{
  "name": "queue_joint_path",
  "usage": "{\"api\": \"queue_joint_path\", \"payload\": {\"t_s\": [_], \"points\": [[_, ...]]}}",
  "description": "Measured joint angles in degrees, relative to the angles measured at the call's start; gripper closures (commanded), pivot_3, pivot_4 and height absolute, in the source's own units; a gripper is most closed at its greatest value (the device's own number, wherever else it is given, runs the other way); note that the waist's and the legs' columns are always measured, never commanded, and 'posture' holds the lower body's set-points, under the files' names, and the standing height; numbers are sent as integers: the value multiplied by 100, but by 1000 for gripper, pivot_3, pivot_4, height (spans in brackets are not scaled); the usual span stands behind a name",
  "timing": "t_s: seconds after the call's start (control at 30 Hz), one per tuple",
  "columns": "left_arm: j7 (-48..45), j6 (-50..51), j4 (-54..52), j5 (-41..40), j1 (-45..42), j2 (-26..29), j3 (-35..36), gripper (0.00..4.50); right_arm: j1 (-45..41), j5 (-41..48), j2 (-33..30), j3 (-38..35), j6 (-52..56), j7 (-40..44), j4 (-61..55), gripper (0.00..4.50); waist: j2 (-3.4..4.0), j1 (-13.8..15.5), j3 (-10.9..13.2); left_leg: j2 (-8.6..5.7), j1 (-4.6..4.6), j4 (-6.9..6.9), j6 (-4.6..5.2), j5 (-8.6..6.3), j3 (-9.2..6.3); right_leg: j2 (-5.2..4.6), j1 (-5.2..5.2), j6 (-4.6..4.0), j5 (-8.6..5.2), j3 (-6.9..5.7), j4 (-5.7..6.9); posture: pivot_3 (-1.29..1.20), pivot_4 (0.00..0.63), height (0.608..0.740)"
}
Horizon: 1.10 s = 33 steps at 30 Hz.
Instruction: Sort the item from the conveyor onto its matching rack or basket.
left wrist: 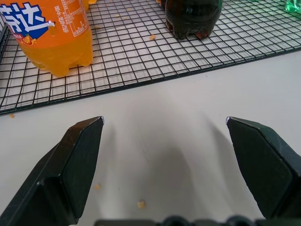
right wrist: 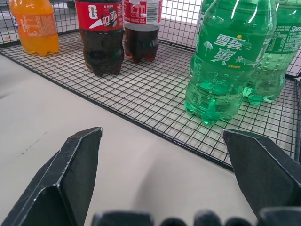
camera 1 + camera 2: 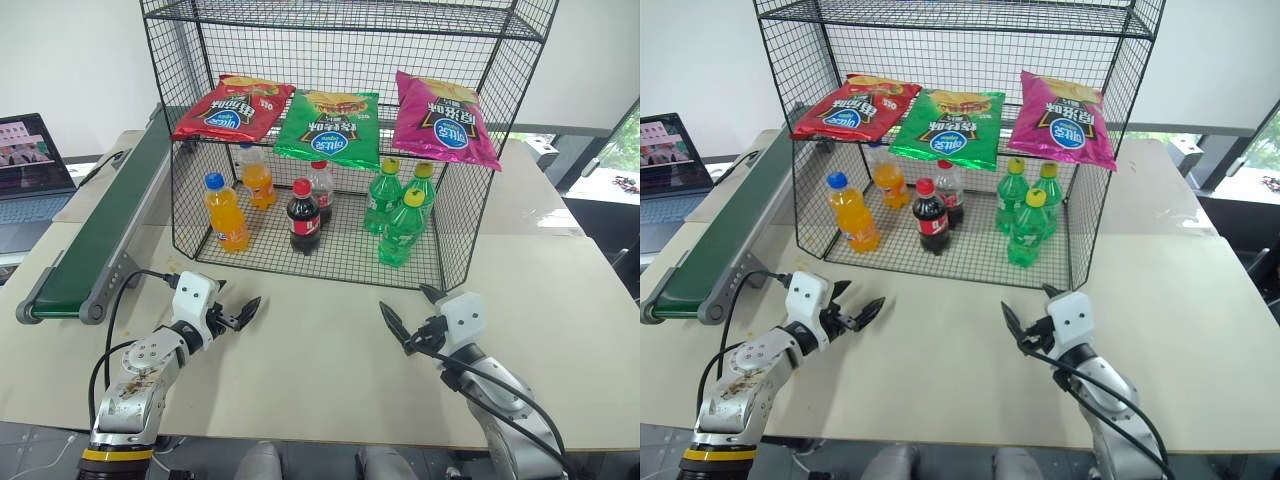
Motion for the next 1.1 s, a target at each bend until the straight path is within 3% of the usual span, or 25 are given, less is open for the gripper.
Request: {"api": "queue_joint_path", "payload": {"t_s": [0.33,1.1], "points": [[-143,-495,121,-14,148,-50,-51,51,159,-2,-105,-1,-1,18,-85,0,0,0,0,0,2,1,0,0,0,0,1,0,0,0,2,0,150,740],[-211,-511,79,-236,149,-51,120,51,-86,-1,-92,21,-1,8,-103,0,-1,3,0,0,1,0,0,0,0,0,1,0,0,0,0,0,150,740]]}}
